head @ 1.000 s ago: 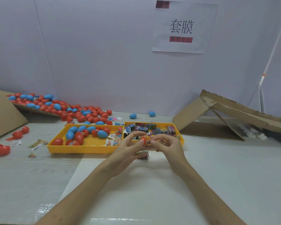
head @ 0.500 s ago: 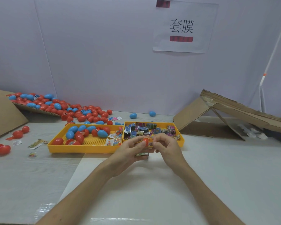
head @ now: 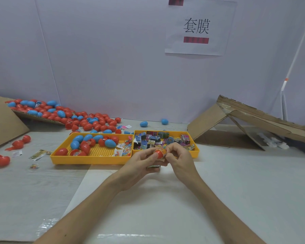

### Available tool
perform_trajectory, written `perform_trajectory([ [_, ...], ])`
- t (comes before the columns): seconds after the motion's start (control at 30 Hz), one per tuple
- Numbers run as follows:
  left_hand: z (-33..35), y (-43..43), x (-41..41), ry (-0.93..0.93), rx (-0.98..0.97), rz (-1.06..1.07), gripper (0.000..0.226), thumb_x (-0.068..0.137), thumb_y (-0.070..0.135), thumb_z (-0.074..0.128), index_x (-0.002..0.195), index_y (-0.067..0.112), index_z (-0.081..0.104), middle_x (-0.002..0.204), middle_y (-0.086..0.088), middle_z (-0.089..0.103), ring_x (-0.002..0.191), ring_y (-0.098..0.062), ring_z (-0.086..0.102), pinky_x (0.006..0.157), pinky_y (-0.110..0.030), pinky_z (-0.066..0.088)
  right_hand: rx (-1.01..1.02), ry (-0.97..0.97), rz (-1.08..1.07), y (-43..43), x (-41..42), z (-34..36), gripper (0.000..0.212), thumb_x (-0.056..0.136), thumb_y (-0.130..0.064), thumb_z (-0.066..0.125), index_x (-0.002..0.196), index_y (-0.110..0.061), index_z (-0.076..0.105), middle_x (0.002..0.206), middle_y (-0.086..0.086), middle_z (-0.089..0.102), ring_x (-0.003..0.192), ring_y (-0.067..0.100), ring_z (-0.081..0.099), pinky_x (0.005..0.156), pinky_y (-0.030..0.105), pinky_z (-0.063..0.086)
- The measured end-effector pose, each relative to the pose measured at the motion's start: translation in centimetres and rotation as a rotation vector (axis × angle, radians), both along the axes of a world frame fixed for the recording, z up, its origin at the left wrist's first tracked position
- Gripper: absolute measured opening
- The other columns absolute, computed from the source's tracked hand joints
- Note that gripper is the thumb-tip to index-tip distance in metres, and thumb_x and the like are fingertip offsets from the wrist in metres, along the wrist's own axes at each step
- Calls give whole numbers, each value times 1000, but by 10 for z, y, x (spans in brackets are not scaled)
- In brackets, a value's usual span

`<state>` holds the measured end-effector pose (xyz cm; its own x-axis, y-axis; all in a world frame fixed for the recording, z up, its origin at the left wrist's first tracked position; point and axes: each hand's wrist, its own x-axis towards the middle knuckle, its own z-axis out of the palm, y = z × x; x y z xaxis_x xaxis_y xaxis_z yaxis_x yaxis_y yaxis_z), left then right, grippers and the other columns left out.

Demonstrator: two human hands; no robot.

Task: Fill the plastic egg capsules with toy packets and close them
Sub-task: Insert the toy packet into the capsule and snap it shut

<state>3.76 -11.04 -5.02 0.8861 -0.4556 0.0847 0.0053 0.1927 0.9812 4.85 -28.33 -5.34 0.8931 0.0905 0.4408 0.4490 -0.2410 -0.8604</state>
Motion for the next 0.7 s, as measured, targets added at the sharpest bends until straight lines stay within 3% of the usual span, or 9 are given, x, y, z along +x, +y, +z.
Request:
perform_trajectory([
  [0.27, 1, 1, -1, 17, 2, -9, 43, 99, 30, 55, 137, 9, 57, 124, -16, 70, 118, -28, 66, 95, -36, 51, 24, 46, 14, -1, 1, -1, 3, 74, -18, 55, 75, -16, 55, 72, 2, 54, 68, 16, 50, 62, 35, 47],
  [0.4, 2, 3, 0, 30, -56, -16, 45, 96, 28, 60, 138, 11, 58, 129, -14, 68, 123, -30, 64, 102, -42, 50, 134, 90, 54, -8, 3, 3, 14, 91, 0, 62, 82, -11, 62, 76, 6, 65, 70, 20, 65, 67, 39, 58],
  [0.53, 3, 4, 1, 18, -99, -37, 47, 93, 16, 70, 139, 16, 60, 131, -11, 67, 124, -31, 63, 101, -40, 54, 256, 191, 111, -14, 3, 7, 10, 95, -23, 67, 102, -18, 71, 97, 8, 73, 79, 22, 71, 73, 42, 59],
  [0.6, 2, 4, 0, 1, -85, -26, 51, 89, 13, 71, 138, 14, 59, 128, -11, 69, 122, -30, 64, 99, -39, 55, 216, 205, 138, -12, 1, 7, 20, 86, -36, 71, 101, -23, 74, 99, 5, 75, 85, 21, 72, 75, 39, 60],
  [0.7, 2, 4, 1, 2, -83, 6, 52, 83, 11, 73, 133, 10, 59, 123, -14, 71, 118, -30, 66, 98, -39, 57, 203, 210, 142, -11, -1, 7, 26, 80, -38, 74, 97, -20, 77, 97, 7, 76, 84, 21, 71, 73, 37, 59],
])
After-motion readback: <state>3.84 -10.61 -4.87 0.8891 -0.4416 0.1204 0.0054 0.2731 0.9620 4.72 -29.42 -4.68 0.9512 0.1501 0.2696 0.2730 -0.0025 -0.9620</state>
